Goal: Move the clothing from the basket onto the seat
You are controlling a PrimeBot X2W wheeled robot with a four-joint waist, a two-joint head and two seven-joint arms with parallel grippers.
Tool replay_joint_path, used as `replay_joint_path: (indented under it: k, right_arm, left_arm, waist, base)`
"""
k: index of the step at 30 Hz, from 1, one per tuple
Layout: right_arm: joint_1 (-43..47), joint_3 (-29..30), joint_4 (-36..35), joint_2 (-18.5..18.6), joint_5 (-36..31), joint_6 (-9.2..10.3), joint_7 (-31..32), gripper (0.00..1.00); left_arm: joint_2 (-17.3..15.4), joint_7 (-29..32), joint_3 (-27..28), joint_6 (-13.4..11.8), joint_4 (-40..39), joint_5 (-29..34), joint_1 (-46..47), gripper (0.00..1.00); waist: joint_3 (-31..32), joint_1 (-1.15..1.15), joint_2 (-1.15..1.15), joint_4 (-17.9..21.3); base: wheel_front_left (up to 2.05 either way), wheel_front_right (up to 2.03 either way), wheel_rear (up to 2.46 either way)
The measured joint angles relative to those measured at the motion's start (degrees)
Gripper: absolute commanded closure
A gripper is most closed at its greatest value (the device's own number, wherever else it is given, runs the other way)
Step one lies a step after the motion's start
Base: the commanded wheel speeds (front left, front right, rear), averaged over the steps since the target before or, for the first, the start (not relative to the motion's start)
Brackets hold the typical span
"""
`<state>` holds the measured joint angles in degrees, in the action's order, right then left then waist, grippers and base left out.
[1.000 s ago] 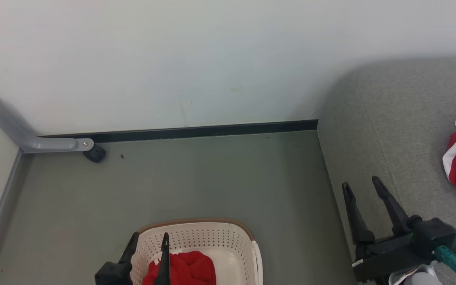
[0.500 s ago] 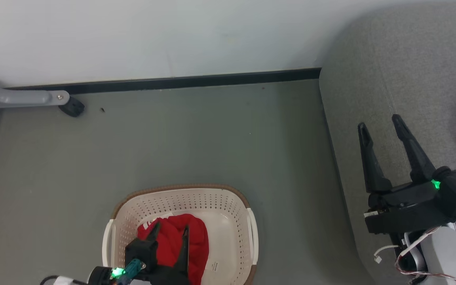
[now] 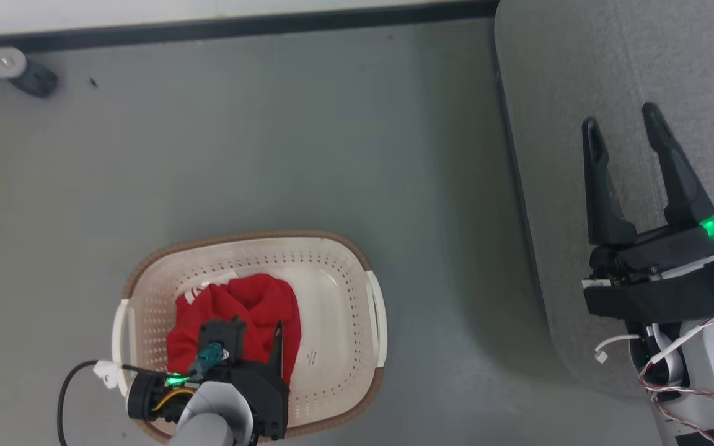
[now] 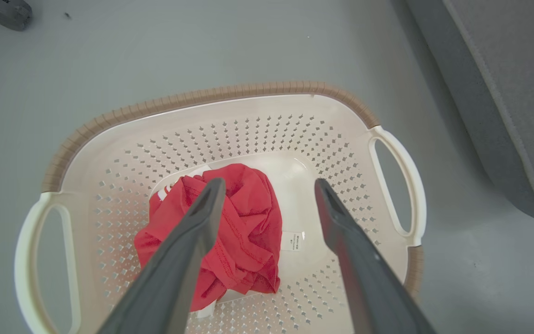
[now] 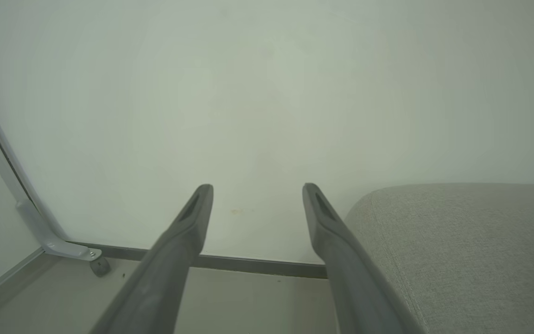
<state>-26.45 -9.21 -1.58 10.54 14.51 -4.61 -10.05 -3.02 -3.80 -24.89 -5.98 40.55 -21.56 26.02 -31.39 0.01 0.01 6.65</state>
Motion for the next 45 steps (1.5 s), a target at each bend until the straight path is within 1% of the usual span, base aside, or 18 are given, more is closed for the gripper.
replay_joint_path:
  k: [9,14,19,23,27,33,38,39,40,41,45]
  right_arm:
    - [-3.5,-0.27,-5.35,-0.94,0.27,0.0,1.23,0.0]
    - [-4.93,0.12,-7.78,-1.0,0.68,0.05,1.48,0.0]
    - [-5.17,0.79,-9.29,-1.02,1.2,0.07,1.51,0.0]
    - [-6.31,1.01,-9.47,-1.15,1.37,0.07,1.42,0.0]
    - [-7.07,1.04,-9.26,-1.42,1.64,0.07,1.32,0.0]
    - [-7.12,1.03,-9.04,-1.71,2.21,0.07,0.8,0.0]
    - [-7.31,0.97,-8.18,-2.02,2.61,0.07,0.3,0.0]
    - [-7.47,0.94,-8.03,-2.03,2.61,0.07,0.27,0.0]
    - [-7.72,0.91,-7.86,-2.04,2.61,0.07,0.04,0.0]
    - [-8.08,0.88,-7.75,-2.05,2.61,0.07,-0.11,0.0]
    - [-8.52,0.83,-7.45,-2.05,2.61,0.07,-0.15,0.0]
  left_arm:
    - [0.2,3.58,1.34,0.02,7.54,-2.19,5.85,0.0]
    - [0.16,4.79,2.29,0.02,10.11,-2.2,10.41,0.0]
    - [-1.42,5.24,3.8,-0.04,11.61,-2.15,16.42,0.0]
    - [-3.33,5.23,4.86,-0.08,13.32,-2.05,19.81,0.0]
    - [-4.26,5.21,6.23,-0.14,15.27,-2.09,21.75,0.0]
    - [-4.79,5.21,6.94,-0.38,18.0,-2.15,24.2,0.0]
    - [-4.63,5.47,7.26,-0.4,20.4,-2.25,24.68,0.0]
    - [-4.5,5.8,7.24,-0.4,20.82,-2.33,24.87,0.18]
    - [-4.35,5.8,7.25,-0.4,21.21,-2.47,25.19,0.58]
    - [-4.21,5.81,7.28,-0.56,21.56,-2.58,25.48,1.0]
    - [-3.74,6.27,7.35,-0.57,22.67,-2.8,25.73,1.0]
  waist:
    - [-7.69,0.0,0.0,2.16]
    - [-11.96,0.0,0.0,3.42]
    - [-16.33,0.0,0.0,4.49]
    - [-19.75,0.0,0.0,5.21]
    - [-22.66,0.0,0.01,5.83]
    - [-25.75,0.0,0.0,6.51]
    - [-26.93,0.0,0.0,6.77]
    - [-27.02,0.0,0.0,6.78]
    - [-27.07,-0.01,0.0,6.76]
    - [-27.11,-0.01,0.0,6.74]
    - [-27.13,0.0,0.0,6.57]
  base:
    - [0.0,0.0,0.0]
    - [0.0,0.0,0.0]
    - [0.0,0.0,0.0]
    - [0.0,0.0,0.0]
    - [0.0,0.0,0.0]
    - [0.0,0.0,0.0]
    - [0.0,0.0,0.0]
    - [0.0,0.0,0.0]
    - [0.0,0.0,0.0]
    - [0.0,0.0,0.0]
    - [0.0,0.0,0.0]
